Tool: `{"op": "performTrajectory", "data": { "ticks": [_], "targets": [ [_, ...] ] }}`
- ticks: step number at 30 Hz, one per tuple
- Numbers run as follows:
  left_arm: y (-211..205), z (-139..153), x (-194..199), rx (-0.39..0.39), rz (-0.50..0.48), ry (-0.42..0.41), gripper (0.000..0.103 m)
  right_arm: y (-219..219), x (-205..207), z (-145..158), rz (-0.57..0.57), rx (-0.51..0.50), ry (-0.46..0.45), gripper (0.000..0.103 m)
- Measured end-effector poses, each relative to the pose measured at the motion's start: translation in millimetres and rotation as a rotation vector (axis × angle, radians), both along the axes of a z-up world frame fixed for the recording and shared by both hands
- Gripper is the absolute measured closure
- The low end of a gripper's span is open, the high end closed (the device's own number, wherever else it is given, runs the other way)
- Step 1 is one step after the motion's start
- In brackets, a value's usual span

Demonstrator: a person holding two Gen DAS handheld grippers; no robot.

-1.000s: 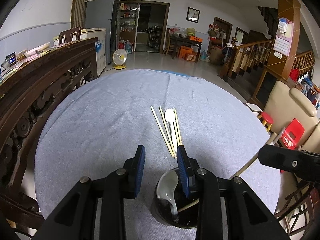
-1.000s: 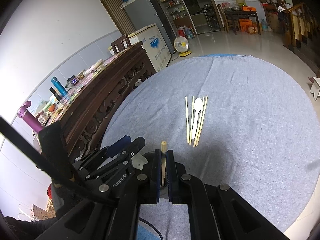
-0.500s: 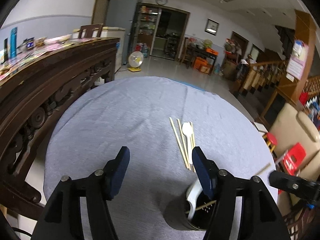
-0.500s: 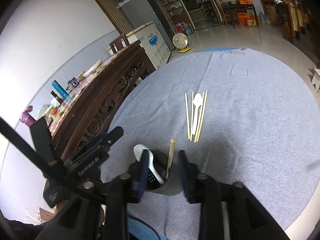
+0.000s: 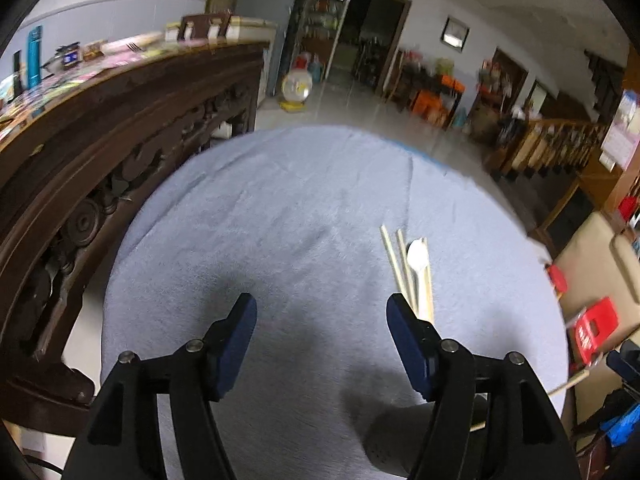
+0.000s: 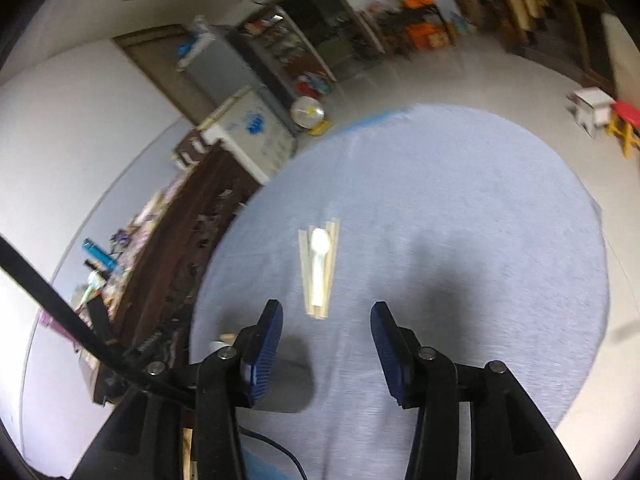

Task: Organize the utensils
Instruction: 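Move the left tool back to the utensils and grasp a wooden chopstick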

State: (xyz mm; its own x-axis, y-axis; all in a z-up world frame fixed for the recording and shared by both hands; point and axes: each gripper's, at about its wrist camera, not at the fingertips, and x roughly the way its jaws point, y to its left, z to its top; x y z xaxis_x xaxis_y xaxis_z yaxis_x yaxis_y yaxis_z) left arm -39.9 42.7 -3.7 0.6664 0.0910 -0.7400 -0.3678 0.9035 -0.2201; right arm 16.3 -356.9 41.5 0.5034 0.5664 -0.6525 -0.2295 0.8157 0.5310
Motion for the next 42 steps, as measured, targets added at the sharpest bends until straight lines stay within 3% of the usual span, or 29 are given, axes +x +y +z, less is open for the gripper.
{"op": "performTrajectory", "data": {
  "ticks": [7, 13, 19, 25, 29, 32, 37, 42],
  "targets": [
    [17, -26, 68, -0.064, -0.084, 0.209, 0.035, -9, 26, -51, -0.040, -0.017, 0.135, 0.054],
    [14, -44, 146, -0.137, -0.102, 0.347, 0.035, -5, 41, -73, -0.012, -0.017, 0.173, 0.054],
    [-18, -71, 215, -0.100, -0.132, 0.462, 0.035, 1, 65, -86, -0.004, -0.030, 0.191, 0.054],
    [-29, -92, 249, -0.069, -0.110, 0.497, 0.038, 2, 87, -91, -0.001, -0.094, 0.198, 0.054],
    [-32, -100, 259, -0.068, -0.102, 0.517, 0.049, 9, 102, -91, 0.013, -0.119, 0.198, 0.054],
    [-34, -107, 264, -0.063, -0.106, 0.539, 0.062, 19, 111, -89, 0.031, -0.128, 0.192, 0.054],
    [-41, -109, 277, 0.005, -0.119, 0.589, 0.068, 35, 121, -89, 0.061, -0.152, 0.196, 0.054],
    [-36, -109, 295, -0.022, -0.150, 0.653, 0.094, 52, 139, -91, 0.101, -0.179, 0.212, 0.054]
  ]
}}
